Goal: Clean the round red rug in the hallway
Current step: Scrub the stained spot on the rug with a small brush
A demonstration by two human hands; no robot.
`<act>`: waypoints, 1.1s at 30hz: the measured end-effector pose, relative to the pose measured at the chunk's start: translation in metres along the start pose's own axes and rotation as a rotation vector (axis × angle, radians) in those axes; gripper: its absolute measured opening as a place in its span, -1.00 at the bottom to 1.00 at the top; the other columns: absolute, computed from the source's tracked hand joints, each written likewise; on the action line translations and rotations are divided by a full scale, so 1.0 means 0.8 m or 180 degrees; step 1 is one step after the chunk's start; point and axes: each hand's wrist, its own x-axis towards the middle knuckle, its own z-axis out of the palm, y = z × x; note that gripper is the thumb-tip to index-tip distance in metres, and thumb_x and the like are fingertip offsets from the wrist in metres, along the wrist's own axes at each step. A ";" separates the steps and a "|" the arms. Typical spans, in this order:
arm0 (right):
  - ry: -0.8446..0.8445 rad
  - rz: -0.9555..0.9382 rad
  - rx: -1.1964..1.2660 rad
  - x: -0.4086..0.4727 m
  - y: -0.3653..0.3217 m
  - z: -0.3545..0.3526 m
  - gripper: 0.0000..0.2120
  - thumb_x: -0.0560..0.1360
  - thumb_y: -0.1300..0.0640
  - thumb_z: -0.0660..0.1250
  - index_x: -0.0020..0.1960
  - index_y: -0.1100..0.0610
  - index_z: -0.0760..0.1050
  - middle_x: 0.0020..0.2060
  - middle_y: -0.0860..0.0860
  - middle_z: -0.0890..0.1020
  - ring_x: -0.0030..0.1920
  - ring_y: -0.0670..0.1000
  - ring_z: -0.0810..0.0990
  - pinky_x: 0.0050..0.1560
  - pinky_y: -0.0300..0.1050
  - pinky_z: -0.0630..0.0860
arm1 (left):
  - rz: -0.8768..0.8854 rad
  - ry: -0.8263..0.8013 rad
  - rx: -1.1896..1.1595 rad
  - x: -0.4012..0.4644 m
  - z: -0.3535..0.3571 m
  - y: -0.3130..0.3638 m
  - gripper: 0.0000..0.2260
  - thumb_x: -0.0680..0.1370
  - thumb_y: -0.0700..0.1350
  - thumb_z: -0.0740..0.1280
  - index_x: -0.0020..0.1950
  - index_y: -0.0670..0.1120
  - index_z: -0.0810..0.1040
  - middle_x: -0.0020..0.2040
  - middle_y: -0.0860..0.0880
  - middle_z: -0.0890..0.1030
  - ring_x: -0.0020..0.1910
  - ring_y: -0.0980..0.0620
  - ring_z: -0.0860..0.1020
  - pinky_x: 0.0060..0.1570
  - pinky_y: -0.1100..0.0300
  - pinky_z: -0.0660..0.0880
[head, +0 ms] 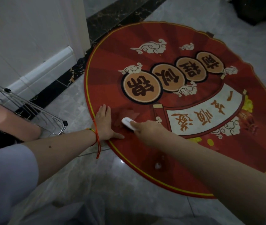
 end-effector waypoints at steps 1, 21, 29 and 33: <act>-0.0059 -0.0048 -0.0038 0.000 0.001 -0.003 -0.51 0.64 0.10 0.00 0.53 -0.15 0.01 0.26 0.17 0.49 0.20 0.17 0.50 0.14 -0.02 0.41 | -0.0005 0.0002 -0.0006 0.000 0.000 0.001 0.22 0.24 0.26 0.52 0.54 -0.23 -0.20 0.55 -0.19 -0.21 0.53 -0.13 -0.22 0.50 0.01 -0.14; 0.0098 -0.0028 0.0307 0.026 -0.025 0.002 -0.53 0.64 0.09 0.02 0.53 -0.09 0.06 0.32 0.19 0.44 0.25 0.20 0.47 0.21 0.01 0.41 | -0.0071 0.0126 0.0003 0.008 -0.005 -0.018 0.27 0.18 0.34 0.51 0.54 -0.22 -0.18 0.55 -0.19 -0.20 0.53 -0.13 -0.20 0.49 0.03 -0.13; 0.0325 0.0207 0.0419 0.038 -0.031 0.000 -0.57 0.63 0.09 0.06 0.48 0.00 0.19 0.21 0.20 0.52 0.14 0.20 0.53 0.04 0.01 0.50 | -0.0203 0.0177 -0.0038 0.012 -0.008 -0.024 0.28 0.17 0.32 0.53 0.54 -0.22 -0.18 0.55 -0.18 -0.20 0.53 -0.13 -0.19 0.50 0.02 -0.11; 0.0320 0.0340 0.0518 0.052 -0.008 -0.011 -0.58 0.64 0.03 0.00 0.49 -0.08 0.15 0.25 0.18 0.49 0.18 0.21 0.51 0.15 0.07 0.46 | -0.0191 0.0177 -0.0018 0.012 -0.007 -0.025 0.28 0.16 0.33 0.52 0.54 -0.21 -0.18 0.55 -0.18 -0.19 0.53 -0.12 -0.19 0.50 0.02 -0.10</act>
